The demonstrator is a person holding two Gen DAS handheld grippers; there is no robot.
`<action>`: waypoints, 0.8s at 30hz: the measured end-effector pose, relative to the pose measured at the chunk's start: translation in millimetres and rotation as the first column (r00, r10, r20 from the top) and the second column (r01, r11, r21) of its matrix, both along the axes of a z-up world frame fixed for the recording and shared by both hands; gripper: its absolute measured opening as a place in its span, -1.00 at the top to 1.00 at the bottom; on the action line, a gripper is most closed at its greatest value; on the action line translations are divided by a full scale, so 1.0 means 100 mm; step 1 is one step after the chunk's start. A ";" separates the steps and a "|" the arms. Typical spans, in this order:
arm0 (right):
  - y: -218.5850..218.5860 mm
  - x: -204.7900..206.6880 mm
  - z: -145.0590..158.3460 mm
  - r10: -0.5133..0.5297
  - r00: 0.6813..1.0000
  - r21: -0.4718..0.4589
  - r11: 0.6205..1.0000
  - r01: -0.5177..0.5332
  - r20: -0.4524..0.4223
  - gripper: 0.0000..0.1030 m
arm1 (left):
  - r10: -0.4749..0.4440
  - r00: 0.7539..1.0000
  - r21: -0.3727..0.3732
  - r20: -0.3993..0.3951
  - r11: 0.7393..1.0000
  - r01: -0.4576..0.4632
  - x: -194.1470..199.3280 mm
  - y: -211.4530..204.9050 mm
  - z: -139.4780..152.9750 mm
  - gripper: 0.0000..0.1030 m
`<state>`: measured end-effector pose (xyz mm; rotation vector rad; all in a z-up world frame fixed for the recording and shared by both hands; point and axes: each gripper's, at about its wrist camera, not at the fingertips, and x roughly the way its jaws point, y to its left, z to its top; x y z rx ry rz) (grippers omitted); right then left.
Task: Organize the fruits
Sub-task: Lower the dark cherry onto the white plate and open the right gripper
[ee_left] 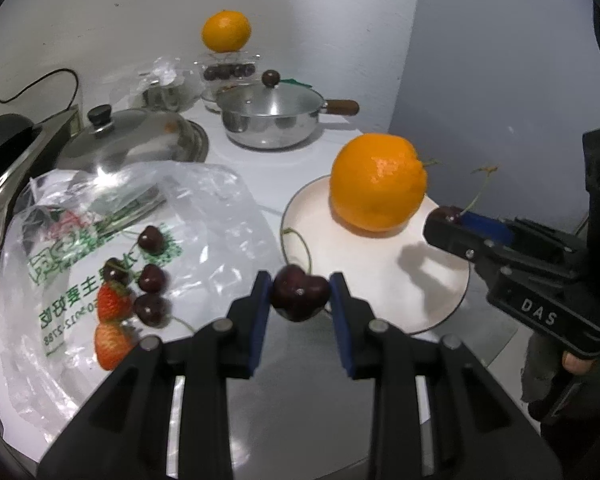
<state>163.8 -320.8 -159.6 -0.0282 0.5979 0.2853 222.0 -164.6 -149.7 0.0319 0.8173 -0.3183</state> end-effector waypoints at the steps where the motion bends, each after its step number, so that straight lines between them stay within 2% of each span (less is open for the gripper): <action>1: -0.03 0.01 -0.01 -0.004 1.000 0.001 1.000 0.004 -0.002 0.39 | -0.003 1.000 0.003 -0.001 1.000 0.003 0.02 -0.03 -0.01 0.41; 14: -0.31 0.17 -0.14 -0.036 0.999 0.012 0.999 0.037 -0.030 0.39 | -0.028 0.999 0.022 -0.024 0.999 0.029 0.21 -0.27 -0.14 0.41; 24: -0.40 0.33 -0.27 -0.052 0.998 -0.018 0.999 0.051 -0.044 0.39 | -0.037 0.999 0.038 -0.033 0.999 0.038 0.40 -0.42 -0.22 0.41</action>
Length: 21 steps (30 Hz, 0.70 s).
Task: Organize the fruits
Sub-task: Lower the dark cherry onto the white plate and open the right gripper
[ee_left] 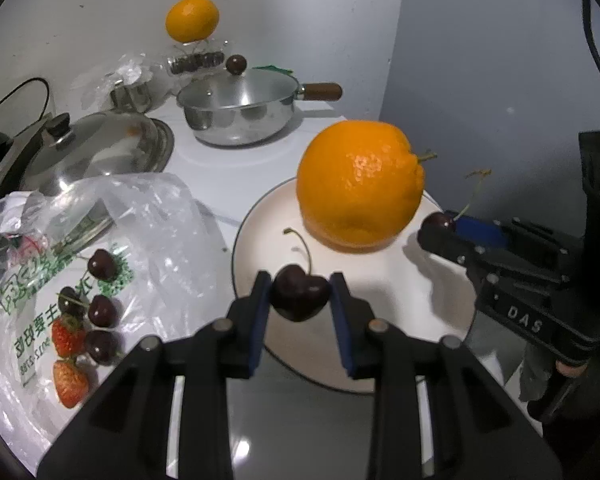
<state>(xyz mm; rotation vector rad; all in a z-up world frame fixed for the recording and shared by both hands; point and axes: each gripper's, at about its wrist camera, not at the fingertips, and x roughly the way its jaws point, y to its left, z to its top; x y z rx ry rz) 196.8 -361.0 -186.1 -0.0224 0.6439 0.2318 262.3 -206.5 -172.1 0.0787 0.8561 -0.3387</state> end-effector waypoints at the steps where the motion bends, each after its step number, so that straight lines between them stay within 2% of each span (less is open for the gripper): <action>1: 0.00 0.00 0.00 0.000 1.000 0.000 1.000 0.000 0.000 0.39 | 0.002 1.000 0.003 -0.001 1.000 -0.002 0.02 -0.01 -0.02 0.41; 21: -0.02 0.16 -0.08 0.008 1.000 -0.028 1.000 -0.009 -0.025 0.39 | 0.013 1.000 0.009 -0.023 1.000 -0.013 0.26 -0.09 -0.16 0.38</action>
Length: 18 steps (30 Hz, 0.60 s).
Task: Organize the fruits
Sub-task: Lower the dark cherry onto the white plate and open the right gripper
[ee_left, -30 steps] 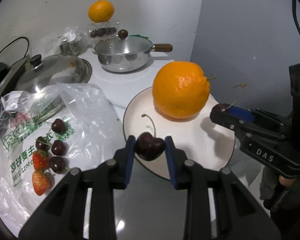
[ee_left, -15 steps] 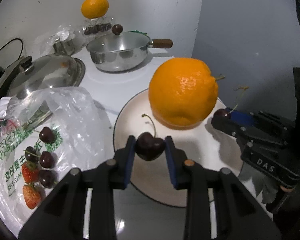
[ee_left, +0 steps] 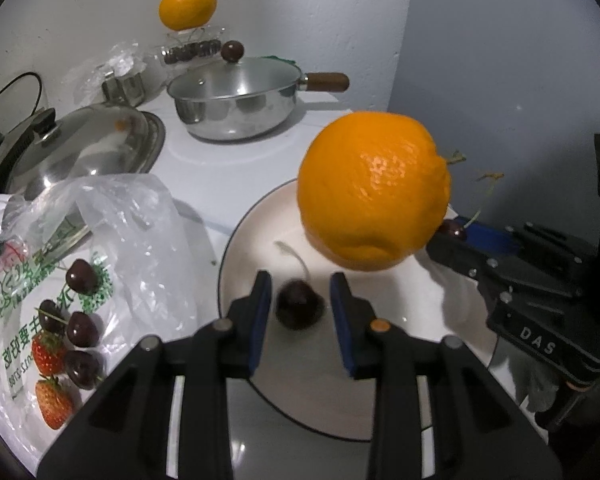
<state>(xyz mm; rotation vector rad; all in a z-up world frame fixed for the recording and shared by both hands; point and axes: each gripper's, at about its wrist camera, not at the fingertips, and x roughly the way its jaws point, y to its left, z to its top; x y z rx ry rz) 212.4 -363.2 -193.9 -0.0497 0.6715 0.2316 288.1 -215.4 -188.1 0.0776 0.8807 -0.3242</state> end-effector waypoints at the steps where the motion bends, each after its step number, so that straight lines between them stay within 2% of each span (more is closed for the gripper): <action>1: 0.00 0.00 0.00 -0.002 1.000 0.000 1.000 0.002 0.000 0.39 | 0.000 1.000 0.000 -0.001 1.000 0.000 0.00 0.00 0.00 0.38; 7: 0.01 0.00 0.01 -0.008 1.000 -0.007 1.000 0.008 -0.002 0.37 | 0.000 1.000 -0.005 0.008 1.000 0.000 -0.02 0.01 0.05 0.25; 9: 0.01 -0.02 0.02 -0.013 1.000 -0.010 1.000 0.013 0.001 0.21 | 0.003 1.000 -0.006 0.013 1.000 -0.003 -0.04 0.03 0.07 0.12; 11: 0.01 -0.04 0.05 -0.014 1.000 -0.006 1.000 0.014 0.006 0.15 | 0.009 1.000 -0.015 0.023 1.000 -0.008 -0.07 0.06 0.11 -0.01; 18: 0.05 -0.12 0.12 -0.030 0.999 -0.015 0.999 0.031 0.018 0.07 | 0.021 0.998 -0.028 0.052 0.999 -0.020 -0.20 0.18 0.23 -0.02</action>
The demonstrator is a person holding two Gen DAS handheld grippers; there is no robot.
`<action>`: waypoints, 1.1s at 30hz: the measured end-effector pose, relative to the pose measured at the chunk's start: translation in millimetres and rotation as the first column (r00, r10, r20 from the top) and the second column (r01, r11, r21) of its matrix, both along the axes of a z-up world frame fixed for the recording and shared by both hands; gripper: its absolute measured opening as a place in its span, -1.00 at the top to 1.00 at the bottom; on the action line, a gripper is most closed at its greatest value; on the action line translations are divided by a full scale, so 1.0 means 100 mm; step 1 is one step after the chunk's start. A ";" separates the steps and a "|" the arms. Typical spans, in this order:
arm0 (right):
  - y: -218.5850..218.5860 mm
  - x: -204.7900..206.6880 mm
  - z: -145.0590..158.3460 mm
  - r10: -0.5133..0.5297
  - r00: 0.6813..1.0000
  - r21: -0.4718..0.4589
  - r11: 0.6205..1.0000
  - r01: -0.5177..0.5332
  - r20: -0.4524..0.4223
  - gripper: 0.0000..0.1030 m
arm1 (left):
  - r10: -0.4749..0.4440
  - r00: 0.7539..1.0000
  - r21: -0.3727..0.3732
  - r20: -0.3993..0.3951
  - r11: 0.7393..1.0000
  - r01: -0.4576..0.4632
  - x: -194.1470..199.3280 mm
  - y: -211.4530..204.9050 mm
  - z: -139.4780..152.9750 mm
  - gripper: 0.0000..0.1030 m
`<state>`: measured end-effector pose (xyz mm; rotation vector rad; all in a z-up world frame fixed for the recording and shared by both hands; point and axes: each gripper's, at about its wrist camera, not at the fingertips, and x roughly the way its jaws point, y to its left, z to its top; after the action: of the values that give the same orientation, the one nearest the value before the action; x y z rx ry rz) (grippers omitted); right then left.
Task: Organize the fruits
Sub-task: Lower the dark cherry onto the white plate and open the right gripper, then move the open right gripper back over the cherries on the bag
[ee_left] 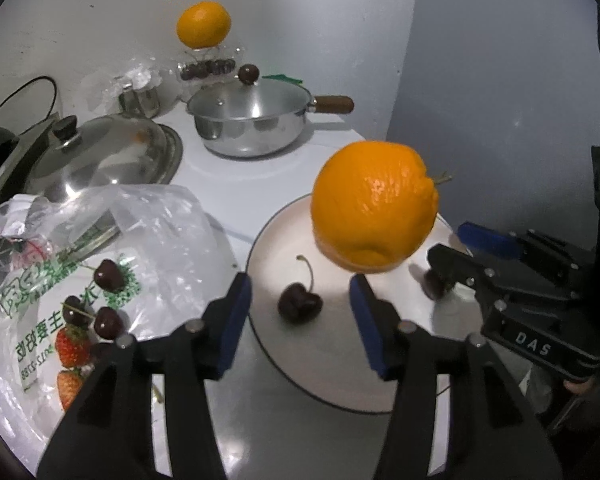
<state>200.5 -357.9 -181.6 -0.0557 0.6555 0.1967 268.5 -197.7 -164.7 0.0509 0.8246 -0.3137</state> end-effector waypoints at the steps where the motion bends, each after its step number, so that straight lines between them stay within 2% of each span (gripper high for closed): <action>1: 0.01 -0.02 0.02 0.000 1.000 -0.002 1.000 0.000 0.004 0.07 | 0.002 1.000 -0.001 0.004 1.000 -0.002 -0.02 0.02 0.02 -0.02; 13: 0.19 -0.24 0.19 -0.001 0.999 -0.019 1.000 0.002 0.039 0.07 | 0.011 0.999 -0.033 0.047 0.999 -0.009 -0.25 0.22 0.20 -0.04; 15: 0.22 -0.28 0.22 0.002 0.999 -0.022 1.000 -0.001 0.045 0.07 | 0.015 0.998 -0.040 0.053 0.999 -0.013 -0.29 0.27 0.22 -0.14; 16: 0.25 -0.30 0.23 0.004 0.999 -0.023 1.000 -0.003 0.048 0.07 | 0.019 0.998 -0.048 0.056 0.999 -0.016 -0.32 0.31 0.24 -0.32; 17: 0.26 -0.33 0.24 0.006 0.999 -0.025 1.000 -0.005 0.051 0.07 | 0.024 0.998 -0.058 0.060 0.998 -0.020 -0.34 0.34 0.25 -0.40; 33: 0.77 -0.53 0.39 0.058 0.995 -0.048 0.997 -0.054 0.076 0.07 | 0.095 0.991 -0.081 0.094 0.993 -0.088 -0.67 0.89 0.37 -0.40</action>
<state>147.4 -281.3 -142.6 -0.1253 0.5819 0.2325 201.6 -108.7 -127.7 -0.0428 0.7146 -0.2539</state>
